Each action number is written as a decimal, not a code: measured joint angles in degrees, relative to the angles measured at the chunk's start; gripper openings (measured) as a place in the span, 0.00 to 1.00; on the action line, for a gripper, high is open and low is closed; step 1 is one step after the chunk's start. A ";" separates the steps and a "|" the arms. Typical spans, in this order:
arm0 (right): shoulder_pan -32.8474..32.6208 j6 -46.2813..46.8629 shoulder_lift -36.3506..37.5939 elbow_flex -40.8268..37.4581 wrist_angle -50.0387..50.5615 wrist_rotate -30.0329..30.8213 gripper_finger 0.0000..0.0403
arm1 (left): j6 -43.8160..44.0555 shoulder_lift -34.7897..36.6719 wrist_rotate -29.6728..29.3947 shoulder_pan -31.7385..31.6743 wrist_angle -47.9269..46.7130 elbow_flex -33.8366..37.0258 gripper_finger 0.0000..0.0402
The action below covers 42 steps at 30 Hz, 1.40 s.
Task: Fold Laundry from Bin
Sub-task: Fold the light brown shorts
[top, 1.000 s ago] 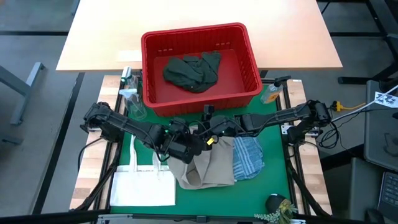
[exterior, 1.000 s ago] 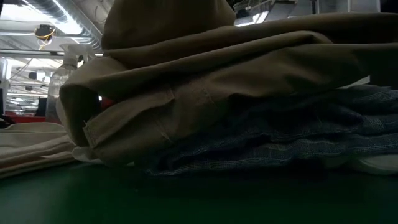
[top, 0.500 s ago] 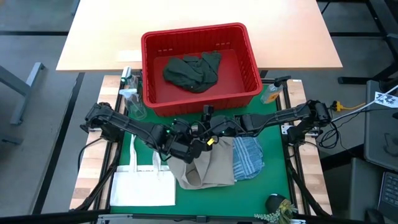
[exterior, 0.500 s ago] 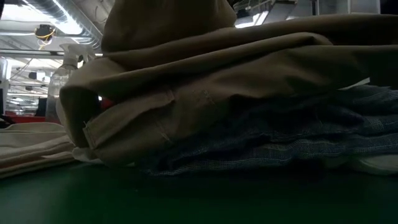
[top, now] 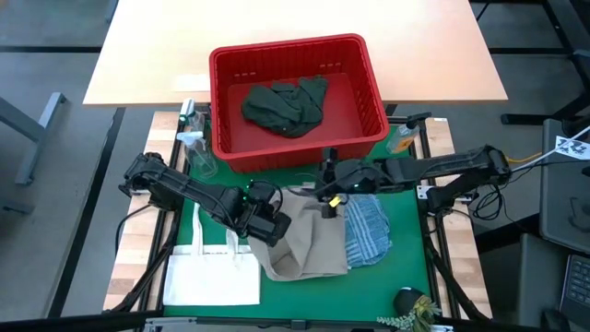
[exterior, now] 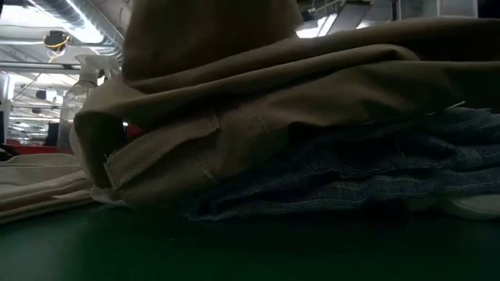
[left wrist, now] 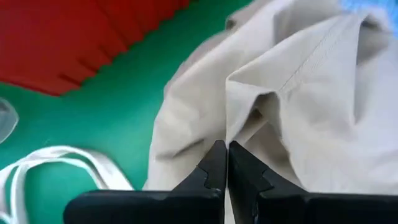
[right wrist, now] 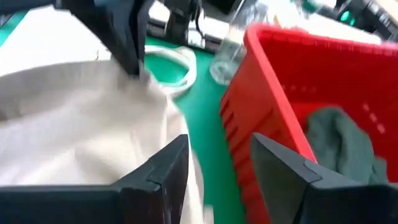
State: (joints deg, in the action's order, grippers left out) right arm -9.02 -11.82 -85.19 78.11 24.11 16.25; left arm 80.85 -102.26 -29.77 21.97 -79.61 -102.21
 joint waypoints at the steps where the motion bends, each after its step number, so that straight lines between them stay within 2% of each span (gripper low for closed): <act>1: 0.00 0.82 1.27 0.00 2.28 -0.02 0.43 | 0.09 0.00 0.63 0.34 -0.68 0.00 0.00; 7: 0.04 5.33 6.11 0.00 19.66 -4.37 0.43 | 4.82 0.04 5.27 3.21 -8.18 0.00 0.00; 12: 0.04 8.30 6.29 -0.20 33.21 -7.35 0.43 | 7.46 0.09 5.65 5.68 -10.44 0.00 0.00; 14: 0.04 8.88 5.76 -1.21 34.59 -8.31 0.43 | 7.53 0.09 5.39 6.35 -10.43 0.00 0.00; 20: 0.00 9.22 5.58 -6.48 31.55 -14.31 0.43 | 7.53 -0.56 5.11 7.08 -10.39 0.00 0.00; 29: -0.02 14.15 5.58 -14.47 15.68 -24.22 0.43 | 7.53 -0.61 4.16 7.04 -10.41 0.00 0.00; 35: 0.00 16.04 5.58 -18.64 9.69 -22.33 0.43 | 7.53 -0.63 4.03 7.04 -10.41 0.00 0.00; 42: -0.02 16.07 5.58 -20.61 6.76 -16.68 0.43 | 7.51 -0.66 3.97 7.04 -10.41 0.00 0.00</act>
State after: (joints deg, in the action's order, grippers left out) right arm -9.04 4.25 -79.61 57.49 30.87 -0.43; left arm 88.36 -102.91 -25.80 29.02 -90.02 -102.21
